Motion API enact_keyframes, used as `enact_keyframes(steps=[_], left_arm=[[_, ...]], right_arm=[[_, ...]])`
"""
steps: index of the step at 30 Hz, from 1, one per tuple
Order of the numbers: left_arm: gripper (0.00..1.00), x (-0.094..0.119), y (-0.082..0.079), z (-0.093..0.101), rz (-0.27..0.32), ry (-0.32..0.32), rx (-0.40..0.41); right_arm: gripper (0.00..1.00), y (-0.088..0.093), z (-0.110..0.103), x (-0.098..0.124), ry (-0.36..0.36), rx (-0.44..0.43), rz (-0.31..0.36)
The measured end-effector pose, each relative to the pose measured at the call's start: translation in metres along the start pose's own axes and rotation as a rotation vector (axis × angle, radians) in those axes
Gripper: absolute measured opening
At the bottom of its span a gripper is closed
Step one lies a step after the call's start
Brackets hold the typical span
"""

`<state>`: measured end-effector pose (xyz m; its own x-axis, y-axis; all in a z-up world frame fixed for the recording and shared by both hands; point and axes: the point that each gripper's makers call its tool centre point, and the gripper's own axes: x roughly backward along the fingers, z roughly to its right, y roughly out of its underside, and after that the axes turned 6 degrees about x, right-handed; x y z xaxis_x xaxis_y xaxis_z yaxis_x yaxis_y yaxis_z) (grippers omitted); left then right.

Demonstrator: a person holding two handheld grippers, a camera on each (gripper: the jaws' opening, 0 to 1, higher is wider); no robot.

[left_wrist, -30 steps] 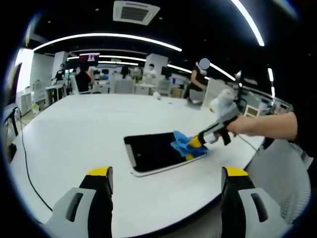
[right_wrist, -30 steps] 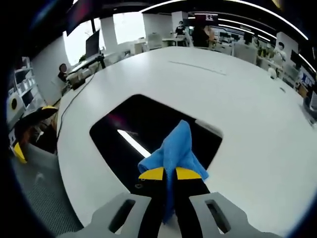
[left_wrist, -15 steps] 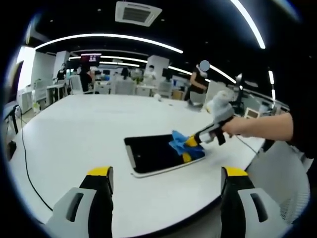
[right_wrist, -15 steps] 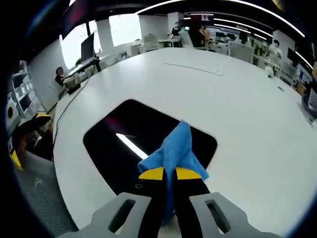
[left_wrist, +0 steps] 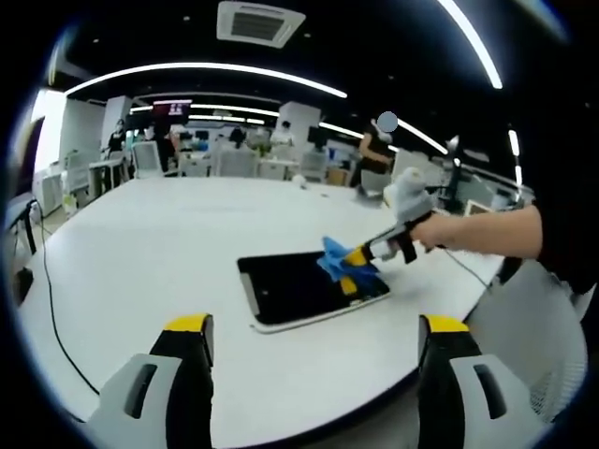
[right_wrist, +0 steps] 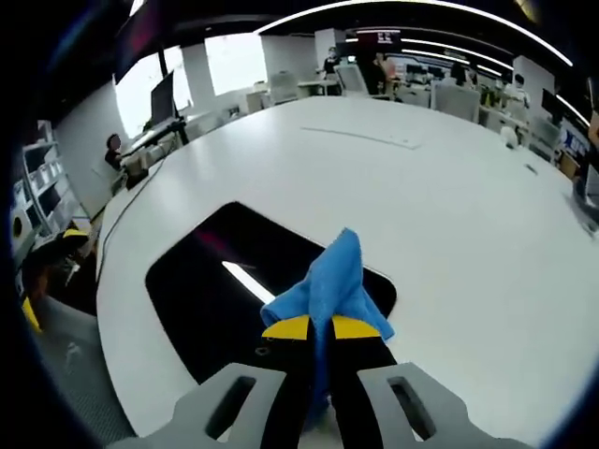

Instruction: Wipe the mirror surface with the cleaning cloth until all visible marks leave the cleaned area.

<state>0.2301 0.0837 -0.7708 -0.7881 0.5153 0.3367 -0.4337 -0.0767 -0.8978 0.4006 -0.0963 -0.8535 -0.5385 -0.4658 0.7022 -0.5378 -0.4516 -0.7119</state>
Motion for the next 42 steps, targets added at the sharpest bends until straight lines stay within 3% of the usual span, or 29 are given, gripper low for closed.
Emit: enact_keyframes(steps=[7, 18, 29, 42], left_arm=[[0.93, -0.002, 0.003, 0.003, -0.02, 0.018, -0.014], [0.95, -0.001, 0.003, -0.002, -0.022, -0.004, -0.009], [0.94, 0.0, 0.001, -0.003, -0.01, -0.01, -0.007], [0.94, 0.0, 0.002, -0.004, -0.013, -0.016, -0.008]], right_arm=[[0.01, -0.007, 0.007, -0.006, -0.001, -0.008, 0.011], [0.01, -0.015, 0.016, -0.013, -0.001, -0.016, 0.017], [0.01, -0.019, 0.028, -0.021, 0.015, -0.022, 0.081], [0.01, -0.023, 0.036, -0.026, 0.04, -0.011, 0.109]])
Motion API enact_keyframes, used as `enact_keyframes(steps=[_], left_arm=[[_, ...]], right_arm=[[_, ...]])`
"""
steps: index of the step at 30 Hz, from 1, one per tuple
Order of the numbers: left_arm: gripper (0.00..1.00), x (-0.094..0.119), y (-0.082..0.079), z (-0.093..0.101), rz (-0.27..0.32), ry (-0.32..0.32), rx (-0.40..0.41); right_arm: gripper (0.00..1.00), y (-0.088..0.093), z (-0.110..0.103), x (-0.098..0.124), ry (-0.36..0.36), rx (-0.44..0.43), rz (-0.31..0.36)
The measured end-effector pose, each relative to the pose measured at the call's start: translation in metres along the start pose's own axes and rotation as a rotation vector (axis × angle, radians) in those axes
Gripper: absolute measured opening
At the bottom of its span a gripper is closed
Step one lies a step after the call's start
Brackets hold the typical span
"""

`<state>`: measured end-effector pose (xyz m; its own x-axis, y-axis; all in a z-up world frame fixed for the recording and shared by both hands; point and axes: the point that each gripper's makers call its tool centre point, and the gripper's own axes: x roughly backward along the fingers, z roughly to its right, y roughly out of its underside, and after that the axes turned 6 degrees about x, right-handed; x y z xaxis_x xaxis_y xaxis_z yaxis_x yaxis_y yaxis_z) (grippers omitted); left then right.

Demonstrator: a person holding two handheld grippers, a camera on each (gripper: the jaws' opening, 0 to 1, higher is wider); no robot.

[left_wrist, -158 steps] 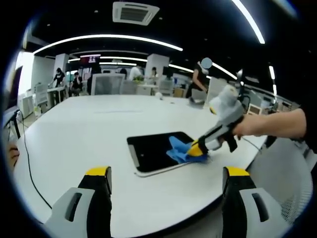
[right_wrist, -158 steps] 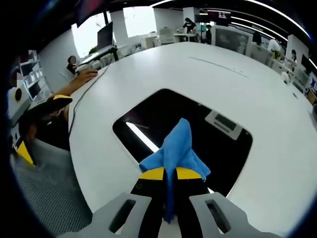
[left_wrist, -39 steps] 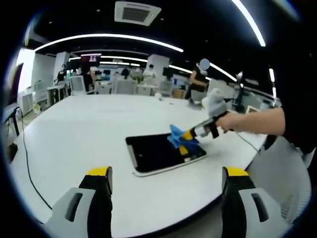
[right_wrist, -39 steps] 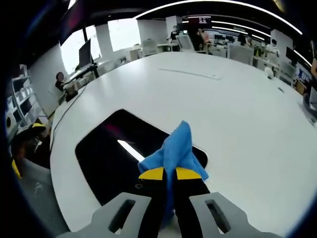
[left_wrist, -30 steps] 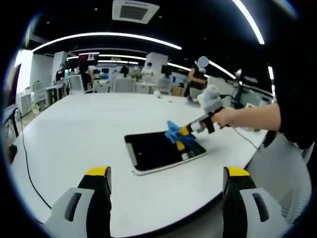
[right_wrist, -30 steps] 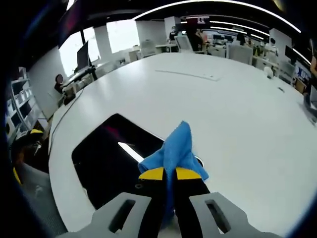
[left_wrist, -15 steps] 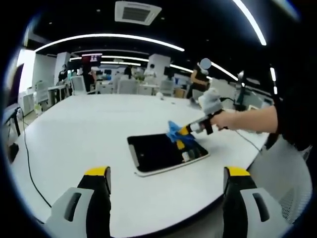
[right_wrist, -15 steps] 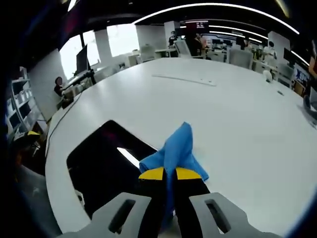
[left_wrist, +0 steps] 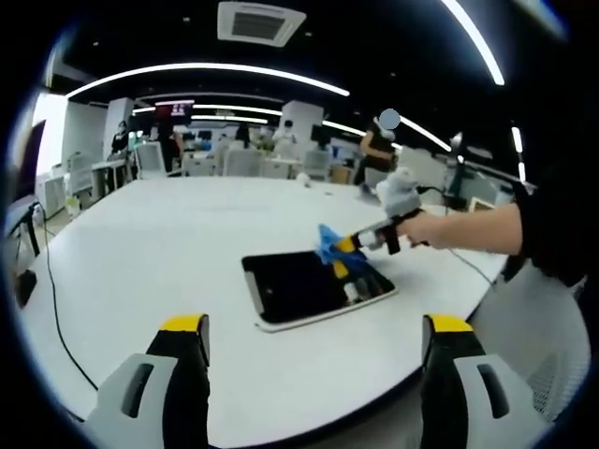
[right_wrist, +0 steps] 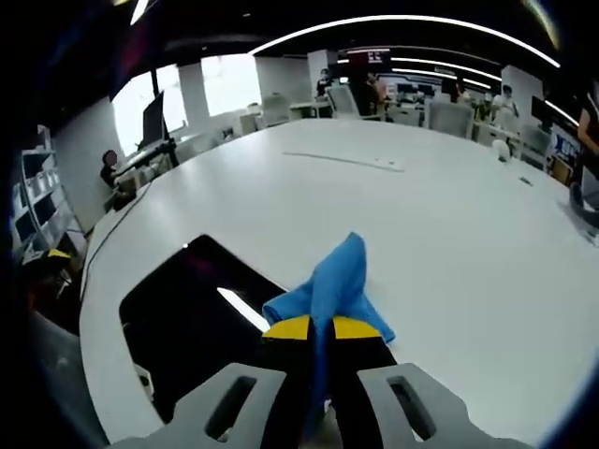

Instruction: Wipe the mirror surface with the cleaning cloth until all visible marks leave the cleaned area.

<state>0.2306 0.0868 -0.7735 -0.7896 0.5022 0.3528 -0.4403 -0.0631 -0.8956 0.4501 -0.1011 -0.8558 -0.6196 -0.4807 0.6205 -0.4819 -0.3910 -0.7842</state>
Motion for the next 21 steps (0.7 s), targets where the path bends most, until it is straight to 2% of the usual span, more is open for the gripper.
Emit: enact_keyframes(steps=[9, 16, 19, 21], left_arm=[[0.92, 0.0, 0.004, -0.001, -0.026, -0.005, -0.002], [0.92, -0.001, 0.003, 0.001, -0.024, 0.007, -0.003], [0.92, -0.001, 0.003, 0.001, -0.022, 0.008, -0.004], [0.92, -0.001, 0.003, 0.002, -0.022, 0.009, -0.005]], right_arm=[[0.01, -0.008, -0.001, 0.0, 0.012, 0.011, 0.013], [0.01, -0.031, 0.001, 0.017, 0.02, 0.032, 0.051], [0.01, -0.039, 0.006, 0.028, 0.032, 0.032, 0.065], [0.01, -0.043, 0.002, 0.039, 0.034, 0.035, 0.068]])
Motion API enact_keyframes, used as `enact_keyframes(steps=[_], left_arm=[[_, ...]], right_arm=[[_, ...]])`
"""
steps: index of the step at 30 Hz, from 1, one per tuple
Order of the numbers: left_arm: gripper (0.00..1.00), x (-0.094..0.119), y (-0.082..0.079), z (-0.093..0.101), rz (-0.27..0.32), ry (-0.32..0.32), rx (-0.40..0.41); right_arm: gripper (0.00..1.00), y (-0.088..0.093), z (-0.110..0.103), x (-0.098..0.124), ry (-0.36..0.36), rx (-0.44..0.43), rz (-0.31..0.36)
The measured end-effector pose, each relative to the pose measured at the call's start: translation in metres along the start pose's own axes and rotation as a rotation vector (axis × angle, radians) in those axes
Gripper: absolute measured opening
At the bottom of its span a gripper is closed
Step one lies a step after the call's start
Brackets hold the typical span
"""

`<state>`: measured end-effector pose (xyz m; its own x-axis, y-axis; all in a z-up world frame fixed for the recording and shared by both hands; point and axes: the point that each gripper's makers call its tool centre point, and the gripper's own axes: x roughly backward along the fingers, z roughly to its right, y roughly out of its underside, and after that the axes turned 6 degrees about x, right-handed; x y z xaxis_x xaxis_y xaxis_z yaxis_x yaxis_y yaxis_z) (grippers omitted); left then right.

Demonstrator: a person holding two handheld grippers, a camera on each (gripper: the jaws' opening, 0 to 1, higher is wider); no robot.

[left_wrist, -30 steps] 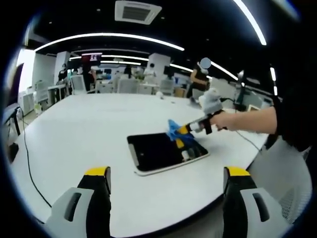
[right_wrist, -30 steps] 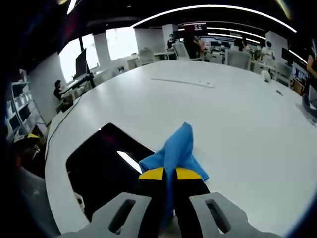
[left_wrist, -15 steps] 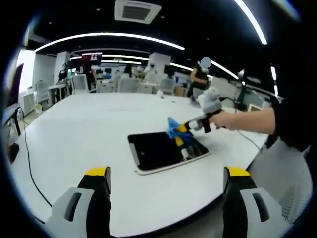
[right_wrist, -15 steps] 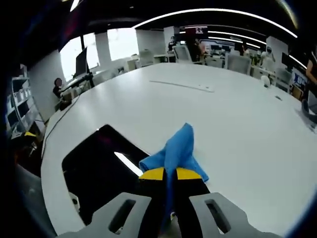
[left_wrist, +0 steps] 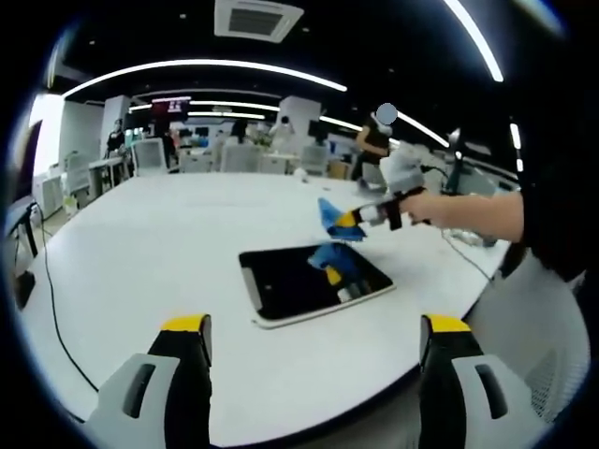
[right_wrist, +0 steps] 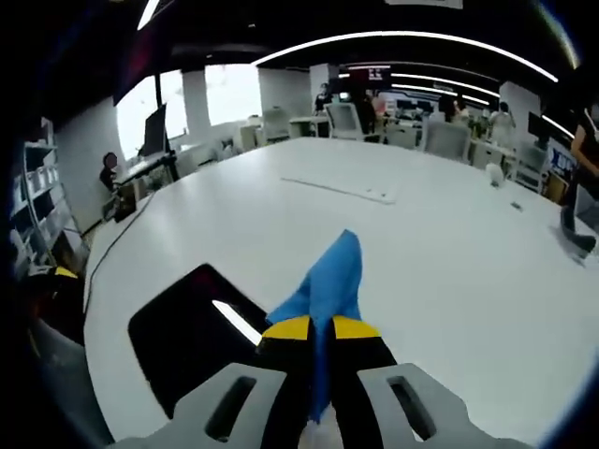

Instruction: Wipe the mirror surface with the cleaning cloth until all visible marks leave the cleaned area.

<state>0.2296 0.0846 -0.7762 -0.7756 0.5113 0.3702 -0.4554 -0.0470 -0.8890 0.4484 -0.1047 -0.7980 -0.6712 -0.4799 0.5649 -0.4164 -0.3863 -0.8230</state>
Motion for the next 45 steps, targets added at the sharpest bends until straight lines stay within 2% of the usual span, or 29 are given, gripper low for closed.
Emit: enact_keyframes(steps=[8, 19, 26, 29, 34, 36, 41, 45], left_arm=[[0.92, 0.001, 0.0, 0.001, 0.001, 0.007, 0.003], [0.92, 0.002, 0.001, 0.002, 0.002, 0.006, 0.004], [0.92, 0.002, 0.002, 0.003, -0.007, 0.01, -0.002], [0.92, 0.002, 0.001, 0.003, -0.004, 0.009, -0.002], [0.92, 0.001, 0.002, 0.003, -0.007, 0.01, -0.003], [0.92, 0.001, 0.002, 0.003, -0.007, 0.009, -0.003], [0.91, 0.002, 0.002, 0.003, -0.008, 0.008, -0.001], [0.91, 0.002, 0.002, 0.003, -0.008, 0.007, -0.001]], right_arm=[[0.01, -0.005, 0.004, 0.033, 0.034, 0.015, 0.01], [0.02, 0.01, 0.002, 0.066, 0.048, 0.0, -0.006], [0.02, 0.02, 0.009, 0.082, 0.067, -0.011, -0.001], [0.02, 0.025, 0.012, 0.089, 0.072, -0.042, 0.005], [0.02, 0.042, 0.008, 0.093, 0.04, -0.105, -0.002], [0.02, 0.05, 0.006, 0.093, 0.037, -0.105, -0.009], [0.02, 0.077, -0.001, 0.091, 0.019, -0.087, -0.081], [0.02, 0.091, -0.003, 0.09, 0.022, -0.076, -0.119]])
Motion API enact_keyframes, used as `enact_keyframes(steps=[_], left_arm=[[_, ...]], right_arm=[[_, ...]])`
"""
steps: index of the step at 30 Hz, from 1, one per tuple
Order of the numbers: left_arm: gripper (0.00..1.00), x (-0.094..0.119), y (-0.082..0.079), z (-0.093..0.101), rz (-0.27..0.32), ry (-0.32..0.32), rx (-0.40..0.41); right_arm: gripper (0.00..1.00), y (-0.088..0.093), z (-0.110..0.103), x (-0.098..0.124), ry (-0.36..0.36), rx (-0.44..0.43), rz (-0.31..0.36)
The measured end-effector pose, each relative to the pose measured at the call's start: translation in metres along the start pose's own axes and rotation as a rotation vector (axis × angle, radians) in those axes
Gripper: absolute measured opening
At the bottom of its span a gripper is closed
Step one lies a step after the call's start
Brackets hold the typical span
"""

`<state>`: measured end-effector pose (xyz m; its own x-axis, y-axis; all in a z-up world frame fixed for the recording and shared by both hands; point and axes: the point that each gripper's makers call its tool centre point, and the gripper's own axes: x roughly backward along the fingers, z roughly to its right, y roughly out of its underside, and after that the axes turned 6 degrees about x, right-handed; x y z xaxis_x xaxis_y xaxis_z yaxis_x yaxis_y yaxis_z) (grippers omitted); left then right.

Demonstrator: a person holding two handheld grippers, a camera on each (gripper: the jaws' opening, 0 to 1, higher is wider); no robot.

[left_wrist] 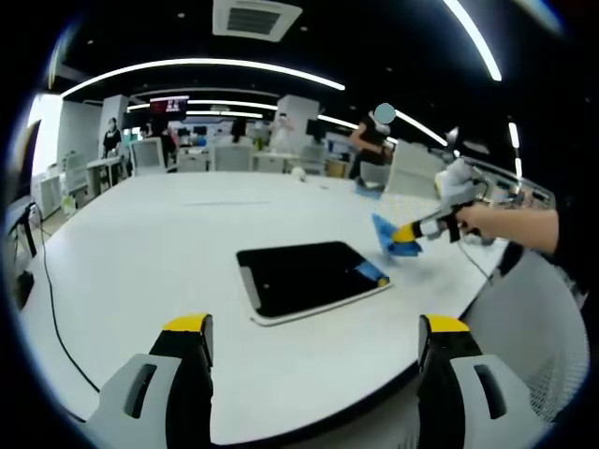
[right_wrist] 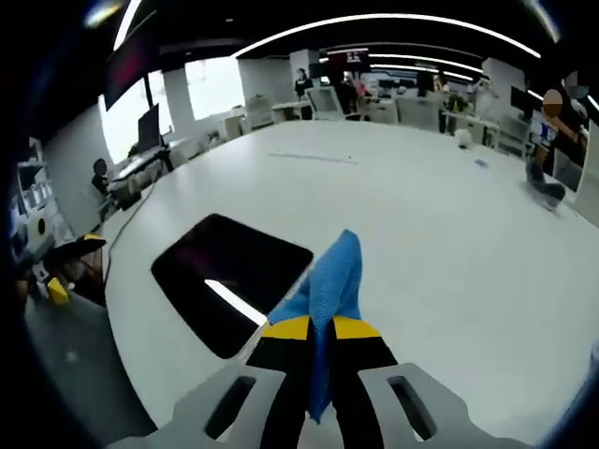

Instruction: Wipe the mirror surface with the cleaning cloth until all visible marks leave the cleaned area.

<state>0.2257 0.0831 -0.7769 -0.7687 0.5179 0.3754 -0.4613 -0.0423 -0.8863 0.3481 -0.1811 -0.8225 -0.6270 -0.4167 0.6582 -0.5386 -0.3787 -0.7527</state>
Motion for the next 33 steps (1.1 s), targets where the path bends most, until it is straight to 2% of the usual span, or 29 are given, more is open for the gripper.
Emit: enact_keyframes(steps=[1, 4, 17, 26, 31, 33], left_arm=[[0.91, 0.0, 0.0, 0.0, 0.0, -0.001, 0.0], [0.9, 0.0, 0.0, 0.0, 0.001, 0.0, -0.001], [0.9, 0.001, 0.0, -0.001, 0.003, -0.001, 0.002], [0.9, 0.0, 0.0, -0.001, 0.002, 0.0, 0.005], [0.9, 0.0, 0.0, 0.0, 0.004, 0.003, 0.006], [0.9, 0.0, 0.0, 0.0, 0.005, 0.004, 0.005]], right_arm=[[0.02, 0.007, 0.002, 0.0, 0.01, 0.04, -0.035], [0.02, 0.016, 0.003, -0.003, 0.023, 0.068, -0.055], [0.05, 0.027, -0.011, -0.007, -0.038, 0.05, -0.091], [0.12, 0.024, -0.012, -0.004, -0.045, 0.04, -0.081], [0.17, 0.012, -0.012, 0.004, -0.048, 0.019, -0.043], [0.17, 0.002, -0.015, 0.01, -0.059, -0.002, -0.003]])
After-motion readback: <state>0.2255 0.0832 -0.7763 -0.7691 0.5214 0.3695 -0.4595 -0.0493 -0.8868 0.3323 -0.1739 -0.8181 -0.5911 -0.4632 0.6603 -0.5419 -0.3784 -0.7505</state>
